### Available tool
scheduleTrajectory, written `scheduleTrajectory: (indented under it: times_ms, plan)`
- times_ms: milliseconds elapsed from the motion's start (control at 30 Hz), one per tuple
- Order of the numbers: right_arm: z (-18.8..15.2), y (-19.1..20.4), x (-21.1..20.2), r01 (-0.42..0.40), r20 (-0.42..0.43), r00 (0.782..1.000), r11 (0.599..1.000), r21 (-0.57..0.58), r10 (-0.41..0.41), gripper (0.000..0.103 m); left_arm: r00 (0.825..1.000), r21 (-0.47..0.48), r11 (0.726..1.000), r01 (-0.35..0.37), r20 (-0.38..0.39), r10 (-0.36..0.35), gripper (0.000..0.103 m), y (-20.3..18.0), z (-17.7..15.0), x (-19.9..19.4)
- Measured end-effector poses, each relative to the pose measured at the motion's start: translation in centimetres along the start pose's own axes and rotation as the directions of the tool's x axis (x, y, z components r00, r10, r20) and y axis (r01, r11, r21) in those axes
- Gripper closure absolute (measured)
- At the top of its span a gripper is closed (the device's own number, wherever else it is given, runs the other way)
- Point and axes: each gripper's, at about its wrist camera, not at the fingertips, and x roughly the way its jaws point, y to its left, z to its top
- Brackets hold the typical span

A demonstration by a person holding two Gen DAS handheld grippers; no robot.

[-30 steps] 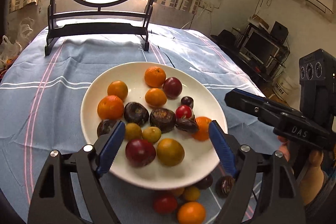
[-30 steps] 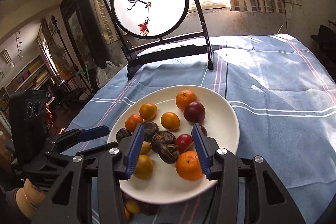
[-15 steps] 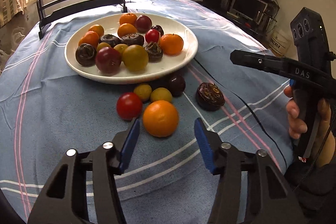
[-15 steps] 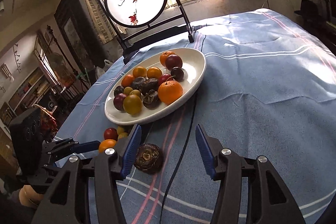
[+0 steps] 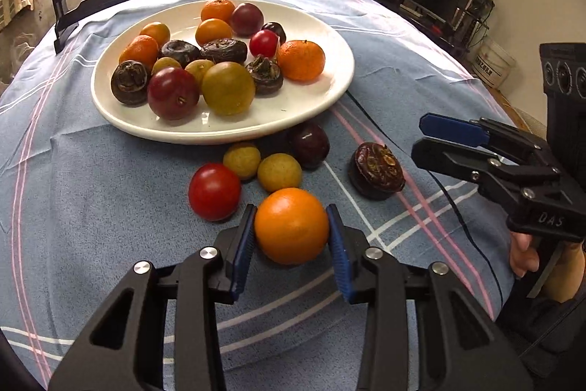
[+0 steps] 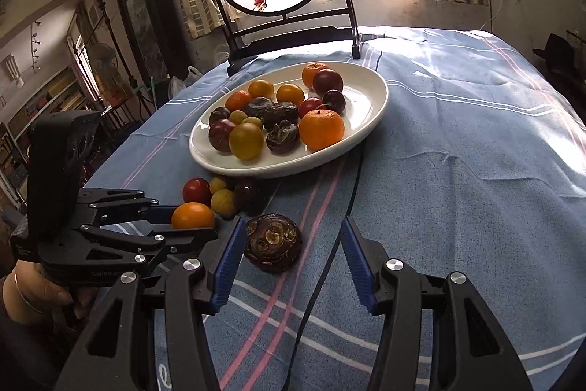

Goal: Organize fruits
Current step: 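Grasp an orange with the left tool while the right tool grasps a dark brown fruit, then carry the orange and brown fruit over the plate and open both tools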

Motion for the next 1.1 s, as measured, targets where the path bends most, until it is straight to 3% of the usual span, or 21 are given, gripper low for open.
scheduleTrajectory:
  times_ms: [233, 467, 667, 733, 1100]
  plan:
    - [-0.2, 1.3, 0.2, 0.006, -0.024, 1.0, 0.997, -0.081, -0.008, 0.049, 0.995, -0.032, 0.999, 0.018, 0.096, -0.014, 0.066, 0.4, -2.4, -3.7]
    - [0.1, 4.6, 2.1, 0.068, -0.094, 0.991, 0.968, -0.242, -0.093, 0.05, 0.986, -0.063, 0.998, 0.014, 0.164, -0.004, 0.066, 1.4, -3.8, -7.5]
    - [0.8, 3.6, 4.2, 0.09, -0.189, 0.974, 0.978, -0.187, -0.126, 0.05, 0.984, -0.068, 0.997, 0.023, 0.176, -0.011, 0.066, 1.5, -3.9, -7.9]
    - [0.5, 3.5, 4.8, 0.1, -0.217, 0.966, 0.979, -0.176, -0.137, 0.058, 0.984, -0.071, 0.997, 0.029, 0.176, -0.016, 0.066, 1.6, -4.1, -7.7]
    - [-1.3, 4.0, 1.5, 0.031, -0.115, 0.992, 0.992, -0.119, -0.045, 0.062, 0.984, -0.091, 0.995, 0.04, 0.178, -0.024, 0.066, 2.0, -4.7, -7.4]
